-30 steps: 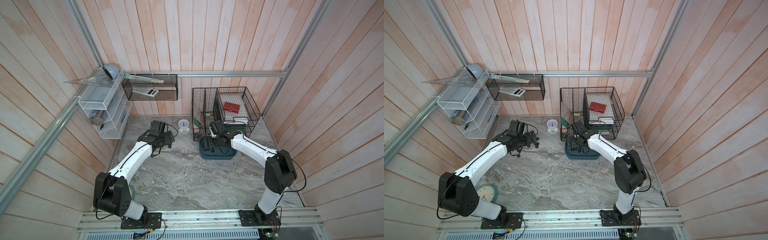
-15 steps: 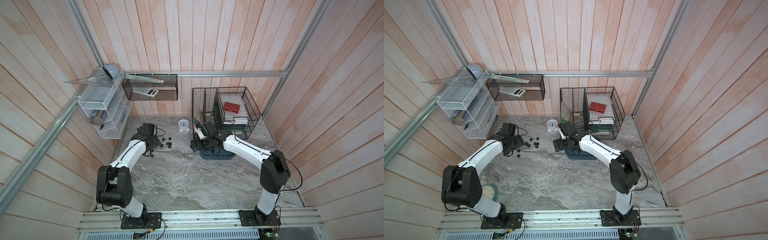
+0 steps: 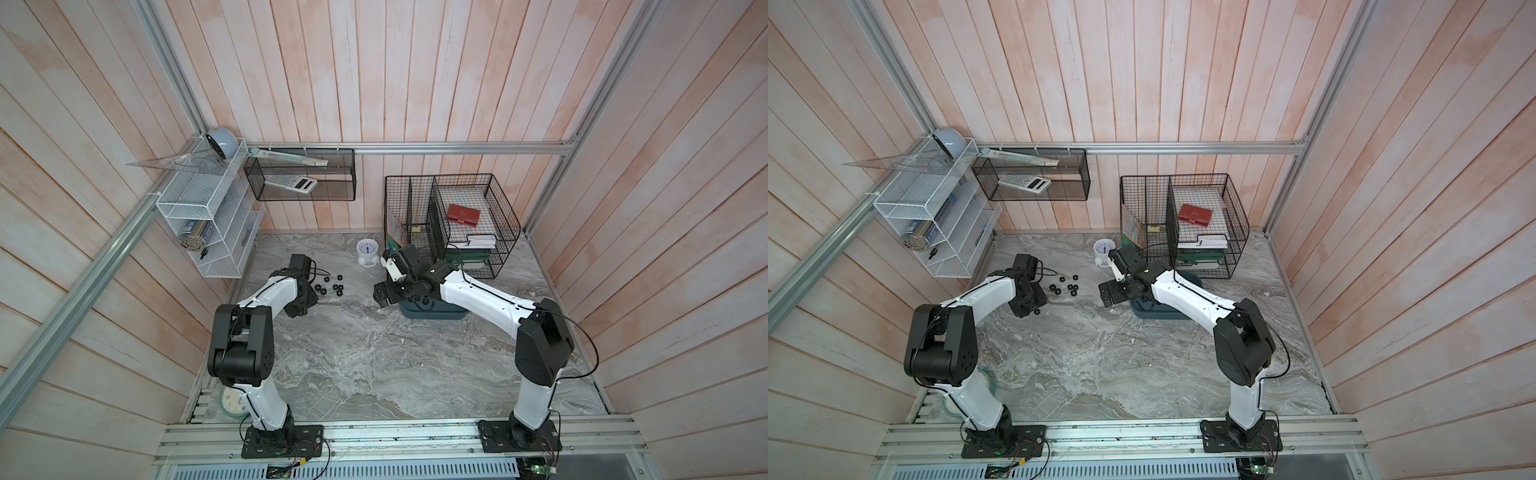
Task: Put the nuts on the desktop into the storage box
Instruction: Pick up the nut from the center of the board.
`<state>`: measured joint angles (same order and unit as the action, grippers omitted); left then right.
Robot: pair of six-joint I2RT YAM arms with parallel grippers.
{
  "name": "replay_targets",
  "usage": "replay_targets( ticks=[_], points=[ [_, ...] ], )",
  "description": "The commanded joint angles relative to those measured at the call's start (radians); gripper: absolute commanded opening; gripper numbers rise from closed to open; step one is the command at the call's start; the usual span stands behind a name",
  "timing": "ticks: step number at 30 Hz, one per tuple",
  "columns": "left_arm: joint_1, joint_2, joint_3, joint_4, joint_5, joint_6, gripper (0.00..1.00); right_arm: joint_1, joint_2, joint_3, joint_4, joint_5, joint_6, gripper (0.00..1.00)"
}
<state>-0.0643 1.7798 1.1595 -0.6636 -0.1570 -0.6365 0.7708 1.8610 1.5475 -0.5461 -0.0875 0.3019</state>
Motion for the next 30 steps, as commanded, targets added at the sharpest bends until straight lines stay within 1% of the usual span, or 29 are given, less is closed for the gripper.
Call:
replay_targets(
  ticks=[1,5,7,14,17,21,25,27,29,30],
  points=[
    [0.009,0.02,-0.004,-0.002,0.014,0.003,0.48,0.002,0.009,0.029,-0.02,0.015,-0.015,0.98],
    [0.012,0.036,-0.009,0.014,0.021,0.012,0.47,0.002,0.01,0.031,-0.025,0.02,-0.013,0.98],
    [0.014,0.048,-0.005,0.016,0.024,0.019,0.44,0.002,0.01,0.03,-0.026,0.021,-0.012,0.98],
    [0.017,0.068,-0.016,0.038,0.03,0.029,0.44,0.002,0.007,0.031,-0.033,0.029,-0.009,0.97],
    [0.018,0.073,-0.031,0.054,0.035,0.034,0.4,0.003,0.004,0.028,-0.032,0.028,-0.007,0.98],
    [0.018,0.076,-0.04,0.071,0.045,0.041,0.38,0.002,0.0,0.018,-0.032,0.034,0.0,0.98],
    [0.018,0.072,-0.058,0.089,0.058,0.037,0.38,0.003,-0.007,0.013,-0.035,0.037,0.003,0.98],
    [0.018,0.065,-0.066,0.097,0.06,0.04,0.29,0.002,-0.011,0.01,-0.034,0.038,0.004,0.98],
    [0.018,0.06,-0.066,0.097,0.063,0.042,0.25,0.002,-0.014,0.005,-0.036,0.038,0.008,0.98],
    [0.018,0.057,-0.066,0.097,0.067,0.044,0.18,0.002,-0.016,0.004,-0.035,0.039,0.009,0.98]
  ],
)
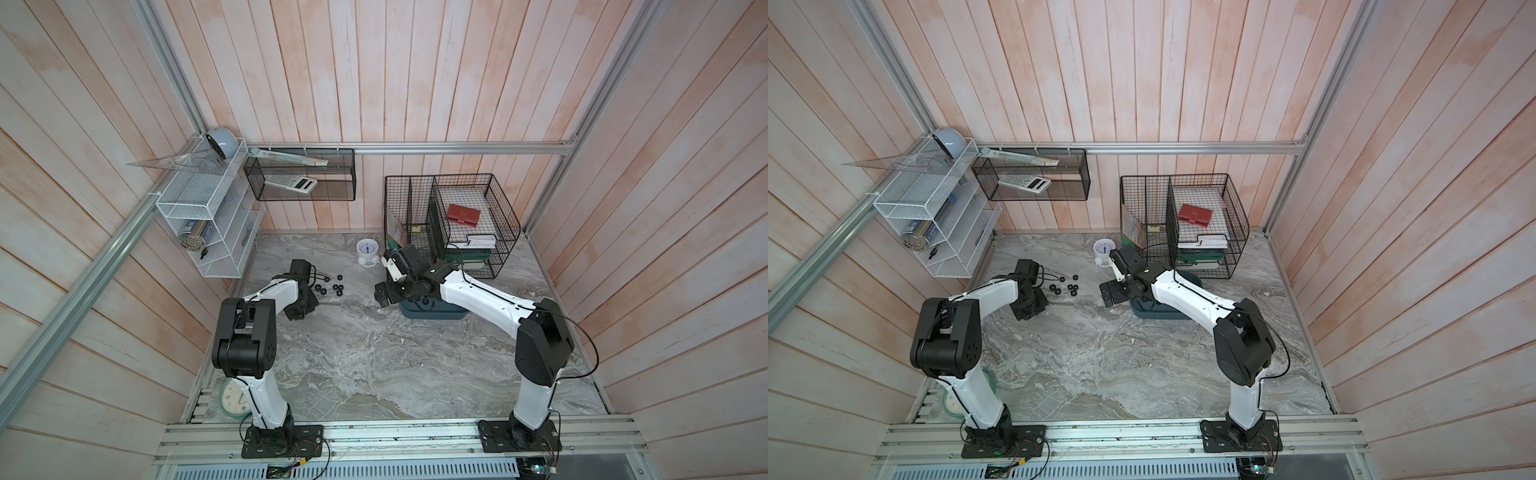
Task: Put the nuts on the desktop into the storage box
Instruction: Pick up the nut from the center of the board, then place the nut in the storage box.
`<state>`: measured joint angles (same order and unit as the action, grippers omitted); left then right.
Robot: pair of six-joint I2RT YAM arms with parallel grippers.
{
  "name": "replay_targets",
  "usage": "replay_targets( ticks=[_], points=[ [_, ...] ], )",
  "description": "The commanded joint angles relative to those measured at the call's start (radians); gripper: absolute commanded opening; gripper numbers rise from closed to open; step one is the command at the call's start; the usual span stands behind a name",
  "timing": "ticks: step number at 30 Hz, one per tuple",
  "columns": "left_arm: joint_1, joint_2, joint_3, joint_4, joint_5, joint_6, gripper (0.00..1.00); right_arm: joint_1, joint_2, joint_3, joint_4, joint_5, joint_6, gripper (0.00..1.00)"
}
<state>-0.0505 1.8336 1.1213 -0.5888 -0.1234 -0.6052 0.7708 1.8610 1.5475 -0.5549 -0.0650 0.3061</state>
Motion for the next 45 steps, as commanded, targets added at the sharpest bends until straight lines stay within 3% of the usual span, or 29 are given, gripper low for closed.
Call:
replay_targets(
  ticks=[1,11,19,23,30,45],
  points=[
    [0.004,-0.002,-0.033,0.023,0.037,0.013,0.14,0.002,-0.018,0.001,-0.025,0.017,0.007,0.98],
    [-0.036,-0.09,-0.031,-0.005,0.057,-0.002,0.15,-0.003,-0.089,-0.094,0.003,0.066,0.054,0.98],
    [-0.195,-0.124,0.047,-0.054,0.023,-0.029,0.16,-0.038,-0.237,-0.253,0.026,0.147,0.113,0.98],
    [-0.284,-0.117,0.111,-0.06,0.018,-0.053,0.16,-0.047,-0.332,-0.35,0.035,0.258,0.179,0.98],
    [-0.438,-0.06,0.25,-0.072,-0.002,-0.08,0.16,-0.066,-0.542,-0.528,0.058,0.435,0.206,0.98],
    [-0.672,0.213,0.574,-0.012,0.028,-0.057,0.17,-0.15,-0.832,-0.684,-0.072,0.51,0.249,0.98]
  ],
)
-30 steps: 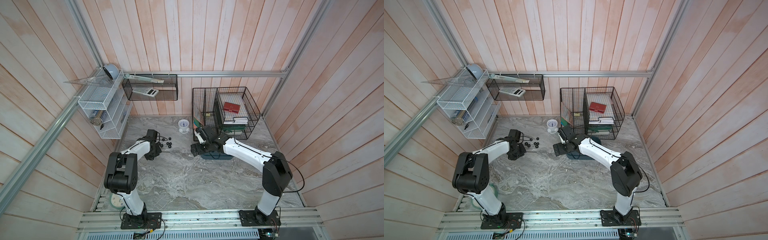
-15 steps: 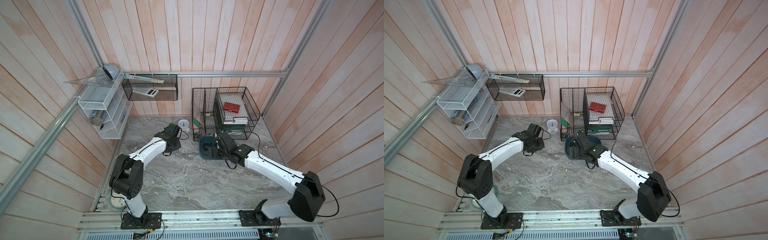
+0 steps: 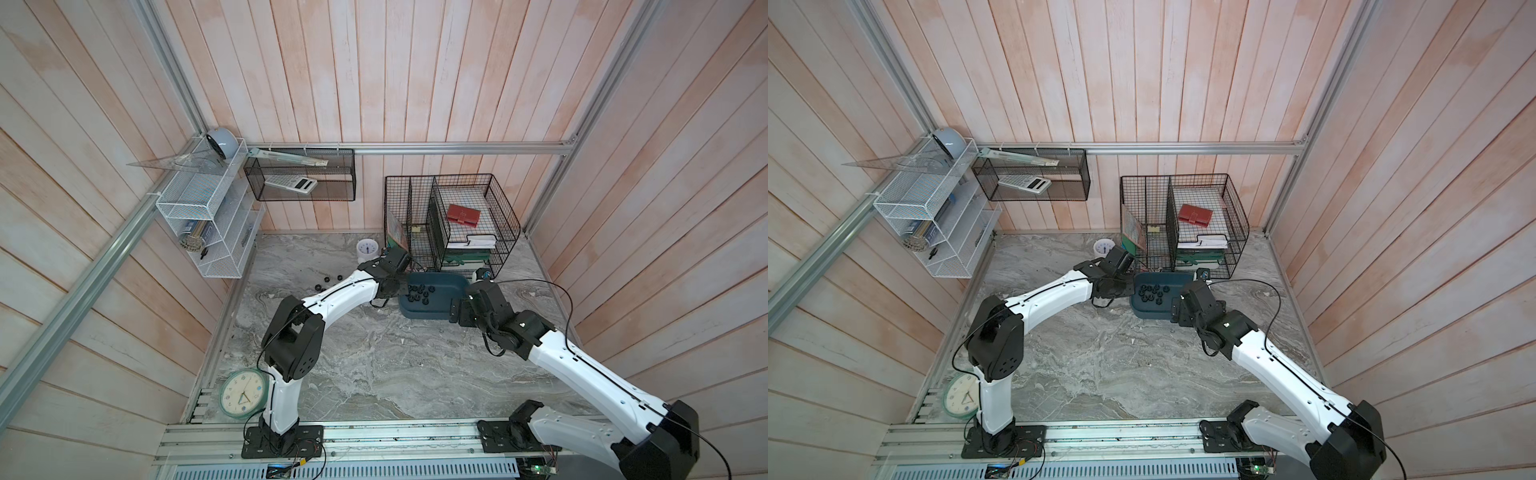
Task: Put the nuts on the desktop into the storage box
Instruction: Place the nut in the storage box.
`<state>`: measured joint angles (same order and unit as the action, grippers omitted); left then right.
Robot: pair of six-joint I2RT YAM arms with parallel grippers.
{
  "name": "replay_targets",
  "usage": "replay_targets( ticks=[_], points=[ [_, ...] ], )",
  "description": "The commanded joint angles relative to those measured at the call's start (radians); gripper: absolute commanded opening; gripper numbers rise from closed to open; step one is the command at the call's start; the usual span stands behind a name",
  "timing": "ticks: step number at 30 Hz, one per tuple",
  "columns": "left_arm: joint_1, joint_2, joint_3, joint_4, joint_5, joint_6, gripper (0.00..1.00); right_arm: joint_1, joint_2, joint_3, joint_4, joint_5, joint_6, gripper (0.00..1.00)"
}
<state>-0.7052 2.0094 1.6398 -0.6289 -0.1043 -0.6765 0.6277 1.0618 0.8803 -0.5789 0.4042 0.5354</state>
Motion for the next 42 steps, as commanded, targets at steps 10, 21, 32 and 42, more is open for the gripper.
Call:
replay_targets(
  ticks=[10,21,32,42],
  points=[
    [-0.074,0.225,0.22,0.095,0.084,0.085,0.17,-0.01,-0.144,-0.055,-0.128,0.071,0.061,0.98],
    [-0.096,0.378,0.37,0.115,0.134,0.127,0.17,-0.01,-0.22,-0.07,-0.208,0.076,0.095,0.98],
    [-0.097,0.431,0.399,0.101,0.169,0.125,0.25,-0.01,-0.248,-0.085,-0.225,0.083,0.109,0.98],
    [-0.097,0.373,0.384,0.095,0.171,0.123,0.53,-0.01,-0.236,-0.082,-0.187,0.076,0.094,0.98]
  ],
)
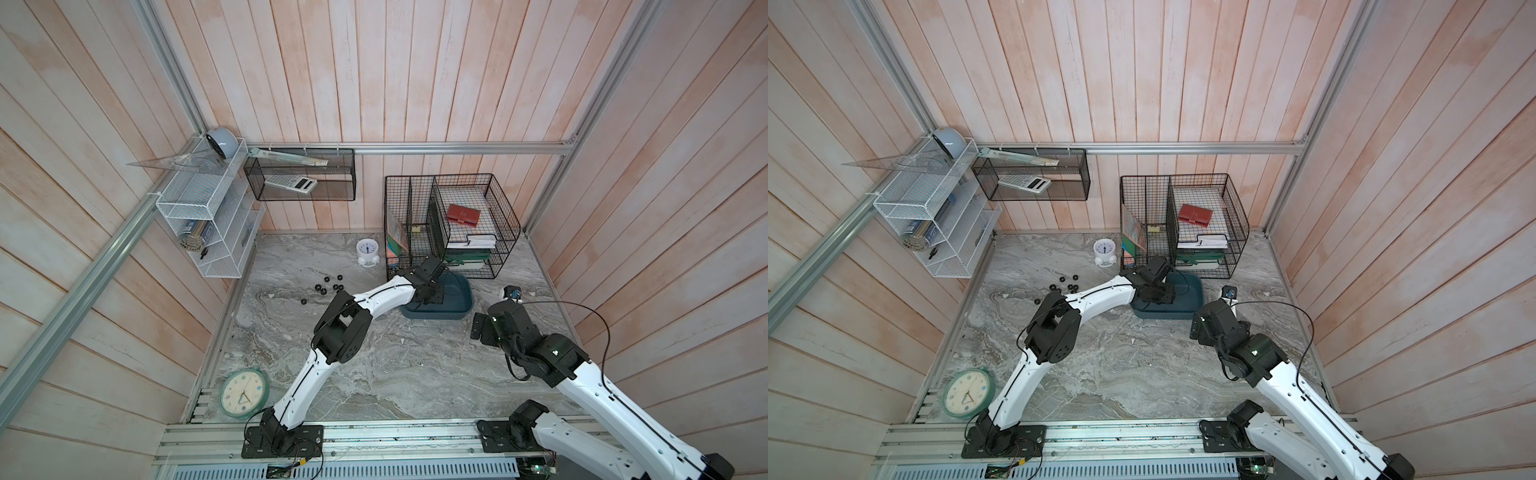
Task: Put the nuts on the desktop into the storage box
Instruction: Place the nut in the storage box, then move the storage box to the center of the board.
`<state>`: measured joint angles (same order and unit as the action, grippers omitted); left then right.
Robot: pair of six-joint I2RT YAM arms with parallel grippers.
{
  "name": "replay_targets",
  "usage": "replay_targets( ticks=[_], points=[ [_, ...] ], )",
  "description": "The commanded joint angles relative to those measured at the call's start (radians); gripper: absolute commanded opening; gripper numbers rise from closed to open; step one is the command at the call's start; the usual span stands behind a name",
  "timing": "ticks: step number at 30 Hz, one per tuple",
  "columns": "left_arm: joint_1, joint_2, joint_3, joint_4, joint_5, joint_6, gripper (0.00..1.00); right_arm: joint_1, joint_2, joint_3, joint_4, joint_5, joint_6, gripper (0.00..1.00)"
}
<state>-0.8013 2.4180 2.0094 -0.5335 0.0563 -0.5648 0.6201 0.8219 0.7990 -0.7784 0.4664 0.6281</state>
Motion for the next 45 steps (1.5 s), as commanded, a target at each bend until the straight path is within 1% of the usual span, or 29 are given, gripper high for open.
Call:
replay_targets(
  ticks=[1,4,5,6,9,10,11,12,13,15,17,18,25,30,37,42,45],
  points=[
    [-0.001,-0.048,0.011,-0.002,0.008,0.012,0.56,-0.002,0.01,0.001,0.018,0.011,-0.003,0.98],
    [0.005,-0.094,-0.012,-0.003,-0.009,0.015,0.57,-0.002,0.03,0.01,0.046,-0.001,-0.017,0.98],
    [0.009,-0.111,-0.024,-0.001,-0.015,0.014,0.61,-0.002,0.037,0.013,0.054,-0.001,-0.019,0.98],
    [0.015,-0.133,-0.04,0.001,-0.021,0.011,0.66,-0.002,0.046,0.015,0.067,-0.003,-0.023,0.97],
    [0.044,-0.204,-0.11,0.028,-0.03,-0.006,0.7,-0.002,0.077,0.021,0.12,-0.033,-0.045,0.98],
    [0.057,-0.231,-0.139,0.042,-0.029,-0.016,0.72,-0.002,0.09,0.025,0.142,-0.047,-0.053,0.98],
    [0.068,-0.254,-0.164,0.051,-0.032,-0.024,0.78,-0.002,0.1,0.027,0.16,-0.06,-0.063,0.98],
    [0.082,-0.278,-0.19,0.057,-0.033,-0.033,0.82,-0.002,0.118,0.03,0.186,-0.074,-0.076,0.98],
    [0.096,-0.301,-0.213,0.066,-0.034,-0.039,0.82,-0.002,0.136,0.036,0.208,-0.09,-0.085,0.98],
    [0.118,-0.341,-0.253,0.066,-0.045,-0.046,0.9,-0.001,0.177,0.051,0.247,-0.116,-0.103,0.98],
    [0.138,-0.375,-0.29,0.063,-0.062,-0.043,0.95,-0.001,0.22,0.068,0.284,-0.148,-0.13,0.98],
    [0.147,-0.394,-0.308,0.059,-0.071,-0.043,1.0,-0.001,0.247,0.078,0.303,-0.162,-0.136,0.98],
    [0.234,-0.491,-0.432,0.029,-0.127,-0.067,1.0,0.027,0.415,0.166,0.393,-0.24,-0.185,0.98],
    [0.31,-0.56,-0.53,-0.002,-0.201,-0.092,1.0,0.061,0.54,0.253,0.437,-0.314,-0.238,0.98],
    [0.441,-0.634,-0.664,-0.014,-0.225,-0.095,1.0,0.12,0.706,0.394,0.45,-0.405,-0.294,0.98],
    [0.533,-0.664,-0.733,-0.023,-0.225,-0.099,1.0,0.142,0.791,0.473,0.442,-0.475,-0.326,0.98],
    [0.583,-0.68,-0.765,-0.021,-0.222,-0.098,1.0,0.147,0.828,0.513,0.427,-0.491,-0.336,0.98]
  ],
)
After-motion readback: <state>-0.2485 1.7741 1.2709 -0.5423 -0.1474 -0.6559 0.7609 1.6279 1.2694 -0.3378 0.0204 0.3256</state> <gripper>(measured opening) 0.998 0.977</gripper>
